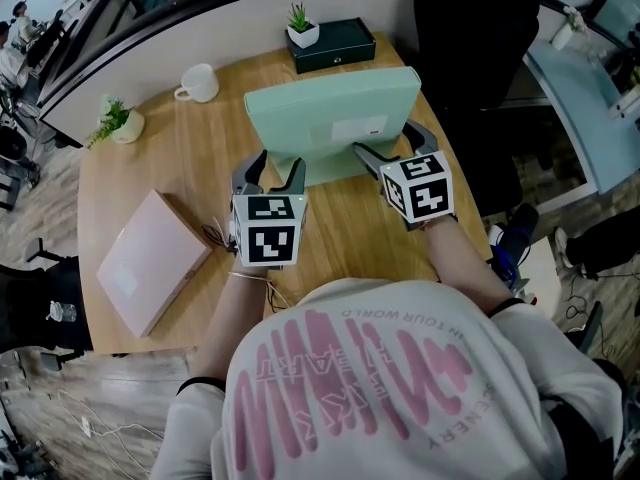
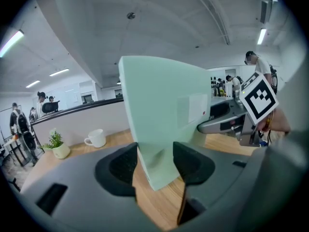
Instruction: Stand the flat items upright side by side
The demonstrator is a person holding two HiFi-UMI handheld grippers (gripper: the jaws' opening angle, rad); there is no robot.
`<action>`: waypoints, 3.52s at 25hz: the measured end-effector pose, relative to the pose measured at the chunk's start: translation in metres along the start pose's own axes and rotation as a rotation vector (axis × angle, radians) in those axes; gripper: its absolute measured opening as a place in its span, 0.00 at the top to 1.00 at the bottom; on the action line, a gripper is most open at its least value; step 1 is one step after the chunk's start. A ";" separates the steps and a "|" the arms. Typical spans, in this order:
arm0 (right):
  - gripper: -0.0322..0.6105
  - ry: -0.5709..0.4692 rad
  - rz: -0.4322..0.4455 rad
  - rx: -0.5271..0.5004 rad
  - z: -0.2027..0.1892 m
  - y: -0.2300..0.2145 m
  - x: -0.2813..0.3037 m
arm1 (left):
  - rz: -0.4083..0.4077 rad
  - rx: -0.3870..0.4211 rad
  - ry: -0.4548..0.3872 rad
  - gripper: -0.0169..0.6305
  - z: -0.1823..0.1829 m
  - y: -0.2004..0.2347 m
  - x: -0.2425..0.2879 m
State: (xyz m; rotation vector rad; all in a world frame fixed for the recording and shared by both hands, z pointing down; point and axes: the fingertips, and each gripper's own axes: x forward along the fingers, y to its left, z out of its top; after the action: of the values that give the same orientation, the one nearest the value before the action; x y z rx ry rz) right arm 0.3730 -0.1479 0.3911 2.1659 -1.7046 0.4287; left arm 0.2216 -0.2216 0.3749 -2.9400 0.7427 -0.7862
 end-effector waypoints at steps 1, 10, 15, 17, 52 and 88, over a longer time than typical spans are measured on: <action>0.33 0.001 0.002 0.001 0.000 0.000 0.000 | 0.000 0.001 0.000 0.61 0.000 0.000 0.000; 0.33 0.008 0.010 0.013 -0.001 0.000 -0.001 | -0.003 0.011 0.000 0.64 -0.001 0.002 -0.002; 0.33 0.024 -0.003 0.020 -0.003 -0.002 -0.003 | -0.011 -0.001 0.003 0.65 -0.002 0.002 -0.004; 0.33 0.025 -0.005 0.022 -0.004 -0.003 -0.005 | -0.008 -0.008 0.003 0.65 -0.003 0.003 -0.006; 0.31 0.009 0.034 0.344 -0.071 0.103 -0.137 | -0.080 -0.278 -0.141 0.67 -0.055 -0.028 -0.161; 0.31 0.191 0.452 0.361 -0.143 0.454 -0.208 | 0.208 -0.566 -0.030 0.68 -0.291 0.048 -0.440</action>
State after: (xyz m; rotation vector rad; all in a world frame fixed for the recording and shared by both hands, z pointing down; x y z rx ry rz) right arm -0.1191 -0.0007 0.4663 1.8605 -2.1282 1.1002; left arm -0.2726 -0.0357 0.4162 -3.2432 1.4515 -0.5893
